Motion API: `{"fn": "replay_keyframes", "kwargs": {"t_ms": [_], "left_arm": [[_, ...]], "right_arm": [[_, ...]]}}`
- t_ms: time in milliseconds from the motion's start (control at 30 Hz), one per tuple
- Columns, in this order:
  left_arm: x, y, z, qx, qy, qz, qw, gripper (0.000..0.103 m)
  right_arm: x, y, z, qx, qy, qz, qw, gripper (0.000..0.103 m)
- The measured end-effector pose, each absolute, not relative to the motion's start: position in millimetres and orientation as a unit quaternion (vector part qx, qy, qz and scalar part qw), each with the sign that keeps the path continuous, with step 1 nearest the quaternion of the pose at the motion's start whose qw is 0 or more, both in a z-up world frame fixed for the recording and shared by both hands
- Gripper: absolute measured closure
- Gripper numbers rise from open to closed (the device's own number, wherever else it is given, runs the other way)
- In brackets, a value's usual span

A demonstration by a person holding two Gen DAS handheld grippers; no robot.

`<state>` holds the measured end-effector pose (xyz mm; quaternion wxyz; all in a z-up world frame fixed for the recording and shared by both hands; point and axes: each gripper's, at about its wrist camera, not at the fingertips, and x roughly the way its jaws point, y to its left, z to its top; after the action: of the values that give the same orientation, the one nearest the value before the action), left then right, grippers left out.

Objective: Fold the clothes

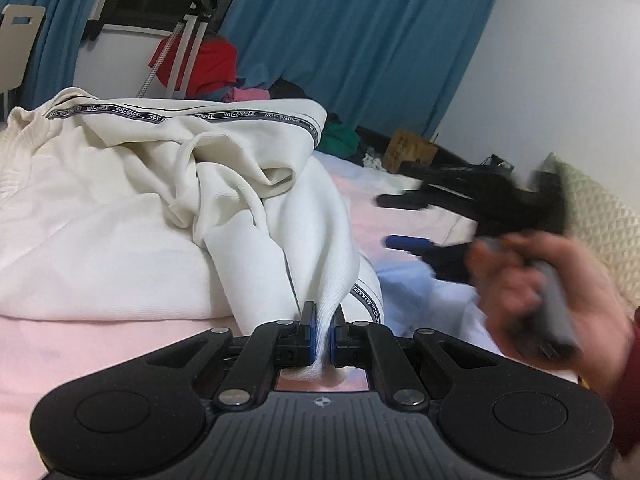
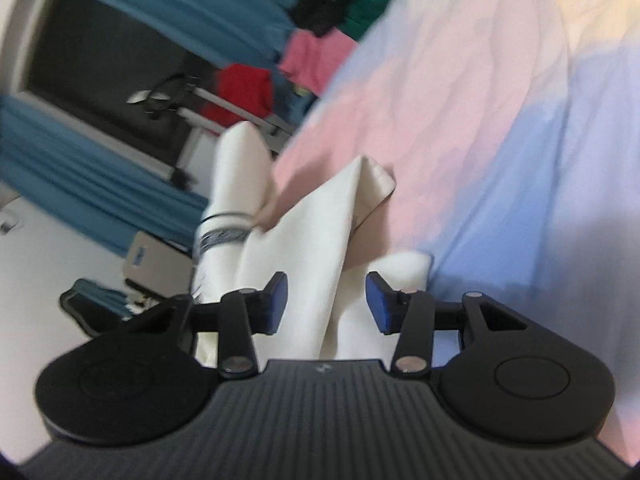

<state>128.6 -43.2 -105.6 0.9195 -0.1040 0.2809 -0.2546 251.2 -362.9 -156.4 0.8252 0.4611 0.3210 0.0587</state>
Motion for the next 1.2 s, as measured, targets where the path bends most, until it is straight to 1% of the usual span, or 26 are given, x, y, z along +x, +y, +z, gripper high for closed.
{"fn": "replay_keyframes", "kwargs": {"t_ms": [167,233,333,400,433,467,500,567,633,667,733,767,800,900,933,1000,1033,1067,1100,1133,1200], "left_arm": [[137,-35,-112,-0.121,0.270,-0.280,0.913,0.097],[142,-26,-118,-0.140,0.267,-0.287,0.909,0.097],[151,-13,-129,-0.172,0.270,-0.294,0.901,0.097],[155,-7,-133,-0.182,0.268,-0.300,0.897,0.097],[156,-4,-134,-0.187,0.267,-0.303,0.896,0.097],[157,-2,-135,-0.192,0.264,-0.306,0.894,0.097],[158,0,-134,-0.197,0.262,-0.309,0.893,0.096],[158,3,-133,-0.207,0.256,-0.315,0.890,0.094],[153,9,-126,-0.219,0.239,-0.319,0.890,0.088],[150,12,-122,-0.225,0.229,-0.321,0.891,0.081],[143,17,-114,-0.237,0.210,-0.325,0.891,0.077],[140,20,-110,-0.243,0.200,-0.326,0.891,0.072],[136,23,-106,-0.250,0.194,-0.326,0.891,0.065],[129,33,-100,-0.266,0.191,-0.310,0.893,0.054],[128,39,-101,-0.279,0.198,-0.296,0.892,0.052],[126,52,-106,-0.309,0.219,-0.261,0.888,0.037],[126,59,-109,-0.324,0.230,-0.243,0.885,0.033],[125,66,-111,-0.339,0.240,-0.224,0.882,0.026],[124,72,-114,-0.353,0.250,-0.206,0.878,0.024],[124,79,-116,-0.368,0.260,-0.188,0.873,0.024],[122,93,-121,-0.395,0.279,-0.151,0.862,0.023]], "right_arm": [[325,-363,-183,0.478,0.343,0.053,0.807,0.055],[350,-365,-195,0.502,0.327,0.066,0.798,0.055],[381,-359,-195,0.485,0.316,0.078,0.812,0.056],[396,-347,-186,0.444,0.321,0.056,0.835,0.071],[403,-342,-181,0.423,0.324,0.045,0.845,0.095],[410,-337,-176,0.401,0.327,0.035,0.855,0.097],[411,-334,-167,0.382,0.321,0.032,0.866,0.097],[406,-333,-141,0.360,0.285,0.036,0.888,0.097],[394,-339,-112,0.351,0.235,0.035,0.906,0.097],[388,-343,-98,0.341,0.214,0.031,0.915,0.097],[373,-359,-66,0.318,0.172,0.009,0.932,0.097],[363,-369,-54,0.314,0.152,-0.001,0.937,0.097],[349,-382,-43,0.314,0.130,-0.015,0.940,0.097],[297,-429,-30,0.333,0.070,-0.083,0.936,0.097],[279,-446,-31,0.346,0.054,-0.109,0.930,0.097],[243,-473,-45,0.359,0.032,-0.163,0.918,0.097],[223,-486,-55,0.362,0.025,-0.198,0.911,0.097],[205,-498,-67,0.371,0.022,-0.228,0.900,0.097],[187,-510,-83,0.392,0.028,-0.252,0.884,0.097],[172,-521,-103,0.418,0.043,-0.271,0.866,0.096],[151,-534,-140,0.456,0.083,-0.299,0.834,0.096]]}}
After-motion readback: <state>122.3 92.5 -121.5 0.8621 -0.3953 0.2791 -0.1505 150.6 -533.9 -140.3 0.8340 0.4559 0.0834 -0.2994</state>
